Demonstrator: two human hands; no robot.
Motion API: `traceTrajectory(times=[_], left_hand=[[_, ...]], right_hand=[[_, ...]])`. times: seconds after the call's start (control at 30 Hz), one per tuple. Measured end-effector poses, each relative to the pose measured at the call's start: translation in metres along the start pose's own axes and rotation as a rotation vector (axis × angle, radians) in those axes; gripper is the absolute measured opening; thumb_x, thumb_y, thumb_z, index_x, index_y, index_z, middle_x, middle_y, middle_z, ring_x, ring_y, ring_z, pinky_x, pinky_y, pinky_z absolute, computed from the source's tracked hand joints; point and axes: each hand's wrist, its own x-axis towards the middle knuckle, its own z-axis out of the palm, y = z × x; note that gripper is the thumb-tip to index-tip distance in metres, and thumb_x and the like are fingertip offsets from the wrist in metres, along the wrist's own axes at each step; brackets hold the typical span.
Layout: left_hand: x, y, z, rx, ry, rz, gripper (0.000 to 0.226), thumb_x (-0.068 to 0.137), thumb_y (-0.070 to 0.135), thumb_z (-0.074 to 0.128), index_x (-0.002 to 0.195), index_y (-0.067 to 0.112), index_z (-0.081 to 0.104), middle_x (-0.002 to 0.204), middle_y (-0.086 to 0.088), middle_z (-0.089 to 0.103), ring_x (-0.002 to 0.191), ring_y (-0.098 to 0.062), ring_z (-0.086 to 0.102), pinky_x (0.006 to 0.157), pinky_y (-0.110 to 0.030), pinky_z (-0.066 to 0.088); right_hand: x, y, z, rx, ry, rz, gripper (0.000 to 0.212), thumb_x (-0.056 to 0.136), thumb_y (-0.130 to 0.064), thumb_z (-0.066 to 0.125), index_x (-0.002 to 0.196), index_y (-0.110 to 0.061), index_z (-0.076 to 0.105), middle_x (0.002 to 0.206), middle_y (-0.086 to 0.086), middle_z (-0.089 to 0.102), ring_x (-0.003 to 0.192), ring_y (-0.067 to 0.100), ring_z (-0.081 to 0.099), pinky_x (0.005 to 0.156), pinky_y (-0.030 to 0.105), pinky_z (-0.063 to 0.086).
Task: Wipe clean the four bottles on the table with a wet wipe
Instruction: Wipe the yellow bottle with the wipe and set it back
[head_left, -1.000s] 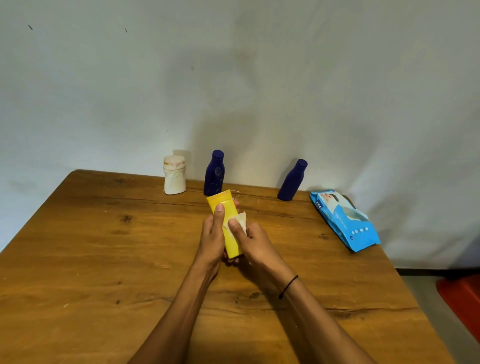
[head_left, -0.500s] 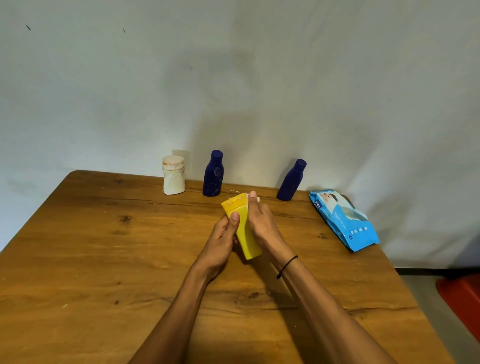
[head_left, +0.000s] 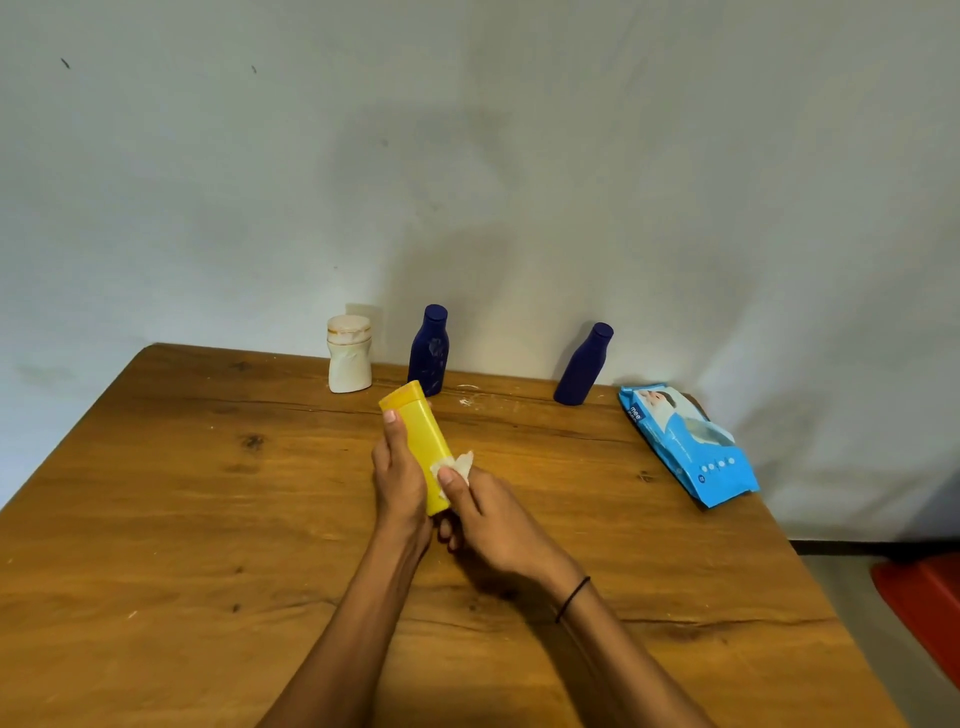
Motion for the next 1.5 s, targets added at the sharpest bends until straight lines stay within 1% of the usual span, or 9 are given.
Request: traceTrajectory(times=[0.37,0.57,0.77,1.0,1.17,1.27,1.33,1.4,1.5], left_hand=[[-0.016,-0.008,0.01,0.053,-0.18,0.137,0.057,0.098,0.063,0.042,0.098,0.011,0.065,0.08,-0.003,0.071,0.075,-0.017,0.07,0.065,-0.031,0.055],[-0.003,0.003,0.004,-0.043,0.081,-0.009,0.039,0.106,0.06,0.04,0.101,0.024,0.056,0.088,-0.005,0.06,0.079,-0.02,0.061,0.077,-0.04,0.053],[0.008,-0.007,0.0,-0.091,0.095,-0.036,0.078,0.098,0.075,0.038,0.14,0.013,0.059,0.113,-0.012,0.071,0.085,-0.023,0.067,0.065,-0.032,0.053],[0.001,-0.005,0.0,-0.24,-0.104,-0.065,0.062,0.109,0.057,0.032,0.132,0.009,0.066,0.107,-0.003,0.071,0.081,-0.011,0.066,0.067,-0.03,0.056],[-0.008,-0.001,0.004,-0.145,-0.272,0.003,0.06,0.109,0.058,0.027,0.127,0.017,0.068,0.109,0.0,0.071,0.082,-0.008,0.066,0.073,-0.028,0.055],[-0.019,0.005,0.01,-0.117,-0.349,0.03,0.06,0.101,0.067,0.028,0.124,0.031,0.069,0.114,0.004,0.073,0.092,-0.007,0.069,0.085,-0.032,0.055],[-0.022,0.008,0.007,-0.167,-0.41,-0.006,0.07,0.094,0.076,0.037,0.141,0.031,0.062,0.134,-0.003,0.068,0.116,-0.016,0.068,0.099,-0.04,0.053],[-0.025,0.012,0.002,-0.189,-0.487,-0.024,0.079,0.091,0.078,0.042,0.154,0.033,0.049,0.154,-0.011,0.055,0.141,-0.026,0.054,0.115,-0.053,0.043],[-0.029,0.017,0.003,-0.218,-0.548,-0.083,0.078,0.096,0.076,0.035,0.157,0.029,0.046,0.161,-0.018,0.045,0.148,-0.032,0.043,0.119,-0.064,0.035]], right_hand=[[0.027,-0.015,-0.004,0.036,0.161,0.052,0.073,0.102,-0.072,0.028,0.092,-0.009,0.063,0.071,-0.001,0.059,0.062,0.015,0.054,0.059,0.04,0.044],[0.004,-0.001,0.012,0.062,0.048,-0.035,0.017,0.112,-0.033,0.042,0.109,-0.02,0.052,0.085,-0.003,0.062,0.073,0.009,0.058,0.07,0.046,0.053],[-0.006,0.001,0.013,0.159,0.087,-0.041,0.012,0.108,-0.01,0.049,0.119,-0.008,0.053,0.08,0.01,0.064,0.066,0.017,0.061,0.063,0.041,0.055],[-0.004,-0.004,0.019,-0.021,0.16,-0.099,0.029,0.112,-0.045,0.037,0.105,-0.022,0.053,0.088,-0.009,0.06,0.075,0.007,0.054,0.07,0.039,0.049],[0.002,-0.01,0.02,-0.161,0.192,-0.045,0.027,0.11,-0.04,0.043,0.117,-0.017,0.054,0.107,0.003,0.064,0.092,0.019,0.062,0.082,0.049,0.053],[0.0,-0.005,0.018,-0.335,0.14,-0.037,0.037,0.111,-0.031,0.041,0.144,-0.014,0.038,0.135,0.012,0.048,0.111,0.025,0.053,0.096,0.048,0.051],[-0.005,-0.004,0.017,-0.39,0.053,-0.009,0.065,0.11,-0.045,0.034,0.164,-0.025,0.004,0.162,0.009,0.024,0.129,0.031,0.04,0.11,0.055,0.043],[-0.007,-0.004,0.016,-0.429,0.034,0.004,0.076,0.106,-0.06,0.021,0.159,-0.038,-0.029,0.174,-0.004,-0.013,0.139,0.038,0.03,0.116,0.063,0.029],[-0.01,-0.006,0.017,-0.57,0.119,-0.022,0.083,0.108,-0.059,0.025,0.152,-0.034,-0.041,0.164,-0.01,-0.042,0.159,0.032,-0.008,0.124,0.065,0.006]])
